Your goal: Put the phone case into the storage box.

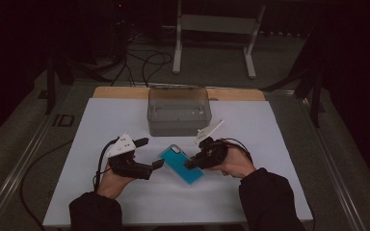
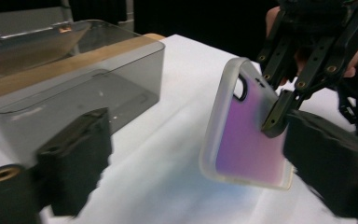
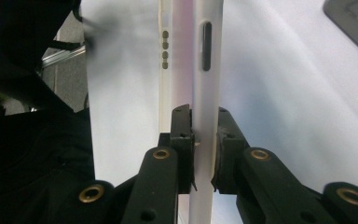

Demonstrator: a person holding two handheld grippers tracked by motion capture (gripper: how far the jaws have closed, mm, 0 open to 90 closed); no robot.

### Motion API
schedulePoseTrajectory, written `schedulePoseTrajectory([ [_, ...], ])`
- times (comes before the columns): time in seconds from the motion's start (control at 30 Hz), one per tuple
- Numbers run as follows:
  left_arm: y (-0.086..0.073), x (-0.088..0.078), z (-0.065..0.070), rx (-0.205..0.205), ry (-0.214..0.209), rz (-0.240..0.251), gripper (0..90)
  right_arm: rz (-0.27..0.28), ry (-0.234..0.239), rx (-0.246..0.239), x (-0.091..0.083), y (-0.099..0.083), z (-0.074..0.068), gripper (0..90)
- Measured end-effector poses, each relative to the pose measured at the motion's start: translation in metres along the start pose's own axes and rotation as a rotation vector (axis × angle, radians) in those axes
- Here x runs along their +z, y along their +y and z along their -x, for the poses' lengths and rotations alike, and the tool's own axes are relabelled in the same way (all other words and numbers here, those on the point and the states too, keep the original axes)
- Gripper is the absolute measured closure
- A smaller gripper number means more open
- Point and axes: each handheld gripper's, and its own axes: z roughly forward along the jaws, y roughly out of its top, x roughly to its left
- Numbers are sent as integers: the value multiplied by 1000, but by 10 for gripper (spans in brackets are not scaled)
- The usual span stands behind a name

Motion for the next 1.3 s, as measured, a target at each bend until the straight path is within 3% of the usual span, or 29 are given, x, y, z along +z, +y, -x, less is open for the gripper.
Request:
schedulePoseTrajectory([
  [0.13,-2,-6,-2,-4,62,12,12,9,-11,29,-1,1,1,816],
  [0.33,-7,-21,-5,-8,160,67,4,11,-32,50,-3,2,0,816],
  [0.43,-12,-30,-9,-28,188,95,3,14,-42,58,-4,4,-1,816],
  [0.7,-25,-44,-15,-36,265,104,2,15,-62,63,-6,9,-3,816],
  [0.8,-30,-48,-16,-28,312,92,3,14,-72,58,-6,12,-6,816],
  [1.03,-46,-64,-20,-55,382,107,3,23,-92,73,-7,14,-6,816],
  [1.3,-69,-79,-23,-63,421,89,2,39,-116,102,-9,16,-4,816],
])
